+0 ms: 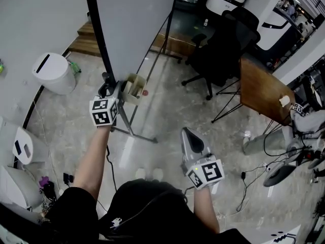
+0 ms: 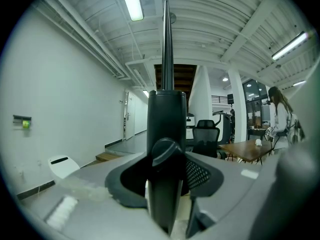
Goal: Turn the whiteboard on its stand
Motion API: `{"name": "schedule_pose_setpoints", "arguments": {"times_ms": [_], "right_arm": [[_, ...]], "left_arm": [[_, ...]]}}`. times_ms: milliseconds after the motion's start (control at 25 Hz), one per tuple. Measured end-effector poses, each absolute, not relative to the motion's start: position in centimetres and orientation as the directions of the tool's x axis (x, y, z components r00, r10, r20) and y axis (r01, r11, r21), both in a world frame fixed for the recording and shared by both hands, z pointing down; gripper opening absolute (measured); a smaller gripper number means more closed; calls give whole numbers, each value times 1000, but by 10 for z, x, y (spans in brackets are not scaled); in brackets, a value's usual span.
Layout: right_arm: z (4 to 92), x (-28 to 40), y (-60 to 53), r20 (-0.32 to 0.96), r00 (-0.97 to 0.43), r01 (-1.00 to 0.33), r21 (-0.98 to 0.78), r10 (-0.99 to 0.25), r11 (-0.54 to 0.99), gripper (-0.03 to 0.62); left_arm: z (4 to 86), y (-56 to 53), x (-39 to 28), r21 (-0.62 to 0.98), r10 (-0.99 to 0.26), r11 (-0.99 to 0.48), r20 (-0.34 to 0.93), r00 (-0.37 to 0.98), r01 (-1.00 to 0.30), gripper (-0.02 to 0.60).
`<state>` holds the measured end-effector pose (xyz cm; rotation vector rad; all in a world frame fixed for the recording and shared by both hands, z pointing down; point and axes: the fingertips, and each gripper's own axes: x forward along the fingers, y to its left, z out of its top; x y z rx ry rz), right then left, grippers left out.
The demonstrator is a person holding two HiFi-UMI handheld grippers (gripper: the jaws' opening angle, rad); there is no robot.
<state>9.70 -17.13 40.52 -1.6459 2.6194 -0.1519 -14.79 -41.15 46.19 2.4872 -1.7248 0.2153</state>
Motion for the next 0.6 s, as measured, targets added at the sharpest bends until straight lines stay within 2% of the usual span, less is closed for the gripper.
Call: {"name": "schedule_pose_setpoints", "arguments": {"times_ms": [600], "right_arm": [[406, 94, -169, -3, -465, -879, -115, -885, 462, 6]], "left_arm": [[463, -357, -165, 2, -921, -346, 189, 340, -938, 192]]}}
